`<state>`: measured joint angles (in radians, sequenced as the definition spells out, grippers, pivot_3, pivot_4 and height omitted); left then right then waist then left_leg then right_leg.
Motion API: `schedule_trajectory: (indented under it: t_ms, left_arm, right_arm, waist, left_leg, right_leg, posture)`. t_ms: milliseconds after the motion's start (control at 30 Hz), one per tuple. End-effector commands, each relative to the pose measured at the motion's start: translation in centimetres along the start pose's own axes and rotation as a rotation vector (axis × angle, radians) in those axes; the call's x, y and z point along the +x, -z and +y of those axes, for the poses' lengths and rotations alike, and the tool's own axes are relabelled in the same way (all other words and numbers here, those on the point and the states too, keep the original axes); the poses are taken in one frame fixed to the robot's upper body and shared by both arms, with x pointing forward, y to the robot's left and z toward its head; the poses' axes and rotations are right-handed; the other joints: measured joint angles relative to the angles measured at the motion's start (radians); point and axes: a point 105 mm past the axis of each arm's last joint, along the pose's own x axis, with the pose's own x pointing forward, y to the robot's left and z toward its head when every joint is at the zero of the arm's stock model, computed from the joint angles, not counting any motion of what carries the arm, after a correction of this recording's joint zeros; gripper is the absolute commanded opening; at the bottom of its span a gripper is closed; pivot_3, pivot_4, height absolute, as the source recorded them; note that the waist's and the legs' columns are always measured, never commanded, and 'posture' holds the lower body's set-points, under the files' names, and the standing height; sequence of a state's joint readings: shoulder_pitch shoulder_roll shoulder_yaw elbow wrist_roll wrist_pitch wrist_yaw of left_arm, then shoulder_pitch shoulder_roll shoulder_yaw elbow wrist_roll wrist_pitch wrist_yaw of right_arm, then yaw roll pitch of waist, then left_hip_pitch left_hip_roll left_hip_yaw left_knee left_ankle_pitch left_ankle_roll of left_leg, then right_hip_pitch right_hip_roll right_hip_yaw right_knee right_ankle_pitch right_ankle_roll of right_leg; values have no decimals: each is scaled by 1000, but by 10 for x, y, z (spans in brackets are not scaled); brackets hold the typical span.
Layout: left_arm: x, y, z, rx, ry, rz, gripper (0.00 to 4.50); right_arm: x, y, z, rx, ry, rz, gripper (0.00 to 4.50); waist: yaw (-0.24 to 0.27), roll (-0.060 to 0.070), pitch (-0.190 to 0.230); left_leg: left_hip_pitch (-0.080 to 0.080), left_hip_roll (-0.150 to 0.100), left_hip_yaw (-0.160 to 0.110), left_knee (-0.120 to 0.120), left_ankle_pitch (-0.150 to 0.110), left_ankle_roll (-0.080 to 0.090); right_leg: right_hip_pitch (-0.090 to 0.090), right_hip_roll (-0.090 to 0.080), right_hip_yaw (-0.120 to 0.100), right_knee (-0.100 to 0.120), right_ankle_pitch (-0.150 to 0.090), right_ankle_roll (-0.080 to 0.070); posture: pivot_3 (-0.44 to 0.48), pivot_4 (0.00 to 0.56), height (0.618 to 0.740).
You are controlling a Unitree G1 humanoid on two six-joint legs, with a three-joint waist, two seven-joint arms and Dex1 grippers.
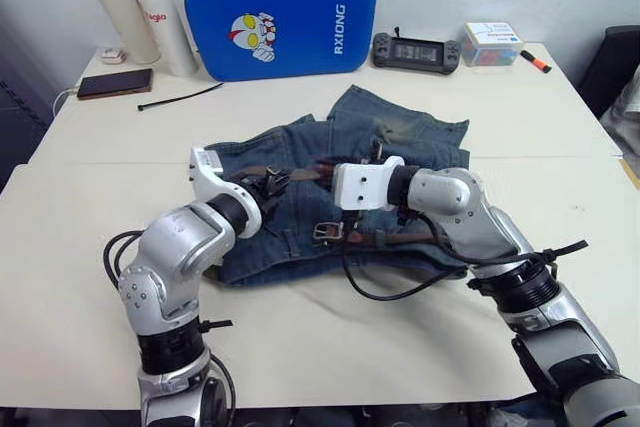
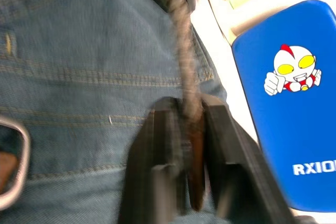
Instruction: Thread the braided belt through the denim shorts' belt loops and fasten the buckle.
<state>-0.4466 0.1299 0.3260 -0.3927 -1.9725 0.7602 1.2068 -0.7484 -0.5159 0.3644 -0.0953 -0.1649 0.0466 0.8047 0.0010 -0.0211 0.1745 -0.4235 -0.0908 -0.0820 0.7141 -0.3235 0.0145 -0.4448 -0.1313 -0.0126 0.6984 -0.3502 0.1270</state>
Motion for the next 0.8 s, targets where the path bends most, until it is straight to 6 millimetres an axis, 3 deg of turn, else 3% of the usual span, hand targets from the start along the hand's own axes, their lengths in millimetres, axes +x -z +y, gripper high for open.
schedule_trajectory:
  t_ms: [33, 67, 133, 167, 233, 367, 533, 667, 800]
  left_arm:
    - [-14, -19, -2, 86, 55, -59, 0]
    - [-19, -24, -2, 115, 75, -74, 0]
    - [-29, -31, 0, 212, 125, -65, 0]
    - [-35, -33, 4, 252, 136, -61, 0]
    - [-42, -35, 8, 296, 150, -48, 0]
    - [-62, -29, 21, 422, 172, 50, 0]
    - [-99, -21, 49, 517, 101, 198, 0]
    - [-101, -10, 52, 489, 104, 183, 0]
    - [-91, 7, 59, 400, 41, 100, 0]
  right_arm:
    - [-20, -12, -15, 61, -6, -67, 2965]
    - [-26, -10, -14, 106, -42, -69, 3587]
    - [-39, 0, -4, 133, -164, -25, 4385]
    - [-48, 9, 6, 176, -254, 22, 4480]
    - [-59, 16, 15, 229, -347, 62, 4480]
    - [-71, 17, 8, 444, -377, 54, 4480]
    - [-82, -11, 4, 632, -528, -37, 4480]
    - [-83, -18, -5, 666, -534, -62, 4480]
    - [-77, -17, -13, 646, -502, -60, 4480]
  waist:
    - [0, 0, 0]
    - [0, 0, 0]
    - [0, 0, 0]
    - [0, 0, 0]
    - [1, 0, 0]
    - [-2, 1, 1]
    - [-6, 5, 3]
    - [4, 5, 3]
    - [13, 5, 3]
  left_leg:
    - [0, 0, 0, 0, 0, 0]
    - [0, 0, -1, 0, 0, 0]
    - [0, 0, -1, -1, 0, 0]
    - [0, 0, -2, -1, 0, 0]
    - [0, -1, -2, -2, 0, 0]
    - [0, 0, -4, -2, -1, -1]
    - [2, 1, -10, -7, -2, -4]
    - [2, 0, -11, -9, -2, -5]
    - [2, -1, -11, -9, -2, -4]
  right_leg:
    - [0, 0, 0, 0, 0, 0]
    - [0, 0, 0, 0, 0, 0]
    - [0, 0, 0, -1, 0, 0]
    - [0, 0, 0, -1, 0, 0]
    - [0, -1, 0, -1, 0, 0]
    - [1, -3, 1, -3, 0, 0]
    - [-1, -2, 4, -6, -1, -2]
    - [0, -3, 3, -9, -1, -2]
    - [1, -3, 4, -10, -1, -2]
  posture:
    - [0, 150, 677]
    - [0, 150, 677]
    - [0, 150, 677]
    - [0, 150, 677]
    - [0, 150, 677]
    - [0, 150, 677]
    - [0, 150, 677]
    - [0, 150, 677]
    - [0, 150, 677]
